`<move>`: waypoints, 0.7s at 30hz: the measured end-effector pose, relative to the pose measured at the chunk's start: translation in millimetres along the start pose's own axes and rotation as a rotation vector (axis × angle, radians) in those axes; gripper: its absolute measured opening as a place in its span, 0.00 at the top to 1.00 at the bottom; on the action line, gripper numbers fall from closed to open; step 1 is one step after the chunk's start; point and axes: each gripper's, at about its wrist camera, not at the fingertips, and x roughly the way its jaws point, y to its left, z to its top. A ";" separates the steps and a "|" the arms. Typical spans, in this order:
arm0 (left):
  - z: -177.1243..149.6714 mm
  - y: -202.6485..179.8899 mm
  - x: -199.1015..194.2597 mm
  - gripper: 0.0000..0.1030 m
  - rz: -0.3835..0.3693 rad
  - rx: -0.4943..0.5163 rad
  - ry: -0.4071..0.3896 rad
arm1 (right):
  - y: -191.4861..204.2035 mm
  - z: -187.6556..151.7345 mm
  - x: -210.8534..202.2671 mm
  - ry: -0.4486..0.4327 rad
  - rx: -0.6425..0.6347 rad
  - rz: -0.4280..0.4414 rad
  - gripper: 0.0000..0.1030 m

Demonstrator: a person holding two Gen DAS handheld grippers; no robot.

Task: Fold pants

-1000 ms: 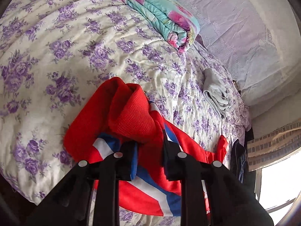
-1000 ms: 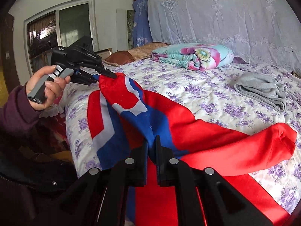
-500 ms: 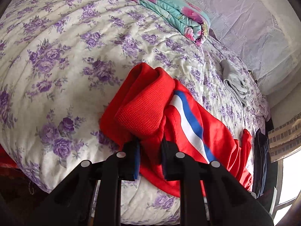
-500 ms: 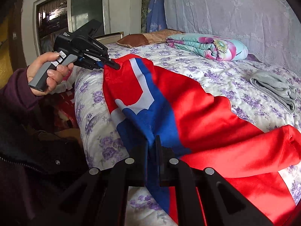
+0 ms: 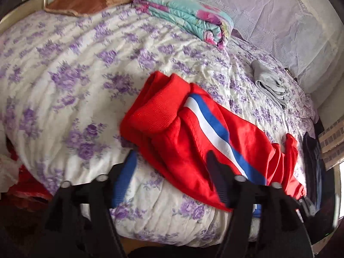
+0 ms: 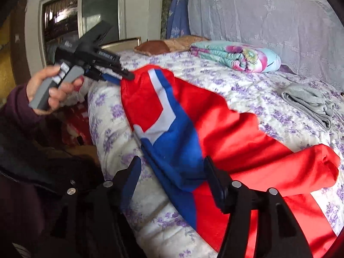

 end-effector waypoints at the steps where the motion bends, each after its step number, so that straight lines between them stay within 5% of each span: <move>1: -3.7 -7.4 -16.7 0.21 0.027 0.035 -0.062 | -10.1 7.9 -13.0 -0.028 0.029 -0.060 0.28; 2: -6.8 -17.7 -30.3 0.21 0.049 0.080 -0.106 | -24.4 16.4 -24.8 -0.053 0.068 -0.148 0.11; 3: -9.6 -29.6 -40.7 0.20 0.049 0.124 -0.135 | -44.2 25.0 -35.6 -0.072 0.127 -0.266 0.03; 6: -18.1 -67.1 -46.6 0.15 -0.049 0.230 -0.138 | -121.2 43.3 -42.4 -0.036 0.333 -0.509 0.03; 10: -36.8 -107.9 8.4 0.15 -0.135 0.309 0.004 | -206.4 49.2 -0.9 0.134 0.559 -0.575 0.03; 13: -60.8 -122.1 57.9 0.15 -0.182 0.309 0.160 | -229.8 39.3 53.1 0.319 0.589 -0.666 0.03; 15: -75.9 -130.8 68.1 0.15 -0.129 0.356 0.142 | -227.3 23.4 90.0 0.456 0.487 -0.704 0.25; 16: -82.7 -135.4 67.0 0.13 -0.113 0.383 0.125 | -223.8 13.2 100.0 0.509 0.444 -0.687 0.69; 17: -85.3 -136.5 65.9 0.12 -0.115 0.393 0.120 | -219.7 7.9 91.6 0.473 0.438 -0.679 0.84; 21: -82.7 -125.4 64.9 0.12 -0.165 0.358 0.124 | -202.4 -1.3 -26.7 0.099 0.529 -0.605 0.91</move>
